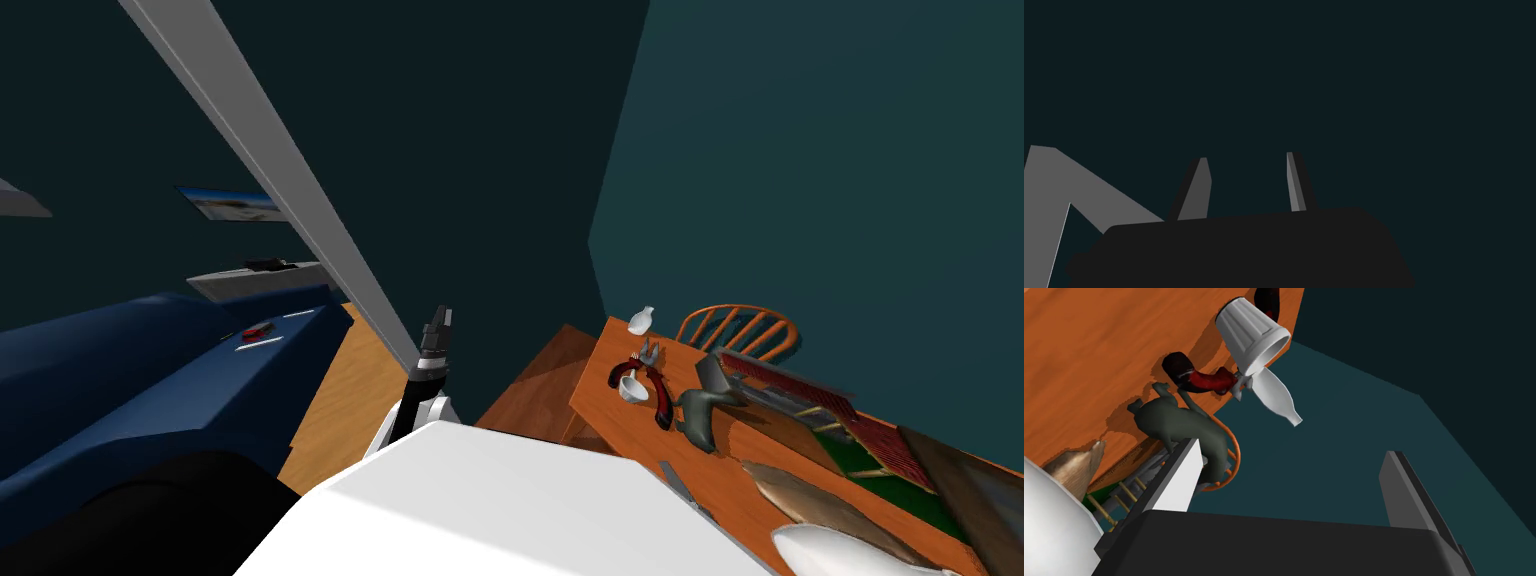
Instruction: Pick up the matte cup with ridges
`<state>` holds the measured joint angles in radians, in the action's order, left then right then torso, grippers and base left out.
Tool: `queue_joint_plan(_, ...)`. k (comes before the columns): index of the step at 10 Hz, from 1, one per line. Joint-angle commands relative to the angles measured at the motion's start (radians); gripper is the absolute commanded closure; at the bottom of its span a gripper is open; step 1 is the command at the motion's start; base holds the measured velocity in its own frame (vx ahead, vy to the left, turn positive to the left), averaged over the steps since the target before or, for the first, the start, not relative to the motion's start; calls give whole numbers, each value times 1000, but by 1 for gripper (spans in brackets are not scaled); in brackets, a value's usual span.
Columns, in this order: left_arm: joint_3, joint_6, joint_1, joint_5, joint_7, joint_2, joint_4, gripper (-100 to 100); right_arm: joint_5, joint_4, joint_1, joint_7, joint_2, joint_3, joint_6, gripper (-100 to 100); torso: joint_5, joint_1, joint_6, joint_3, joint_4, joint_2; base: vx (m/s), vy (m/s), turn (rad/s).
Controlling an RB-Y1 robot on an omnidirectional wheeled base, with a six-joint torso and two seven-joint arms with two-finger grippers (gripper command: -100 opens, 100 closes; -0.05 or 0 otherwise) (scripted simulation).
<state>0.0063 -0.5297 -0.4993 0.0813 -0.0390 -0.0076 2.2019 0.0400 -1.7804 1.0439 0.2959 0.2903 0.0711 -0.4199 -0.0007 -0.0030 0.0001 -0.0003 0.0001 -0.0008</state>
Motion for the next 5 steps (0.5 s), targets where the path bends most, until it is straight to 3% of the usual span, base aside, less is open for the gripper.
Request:
queue_joint_plan(1,0,0,0,0,0,0,0,0,6,9,32,13,11,4,14,-100,0,0,0,0,0,0,-7,-5,302)
queue_joint_plan(3,0,0,0,0,0,0,0,0,30,84,90,53,36,17,18,-100,0,0,0,0,0,-1,1,0,394)
queue_joint_plan(4,0,0,0,0,0,0,0,0,30,93,93,53,36,17,18,-100,0,0,1,-1,0,-1,6,1,381)
queue_joint_plan(5,0,0,0,0,0,0,0,0,41,136,121,72,48,23,20,-100,0,0,0,-1,0,-2,12,3,451)
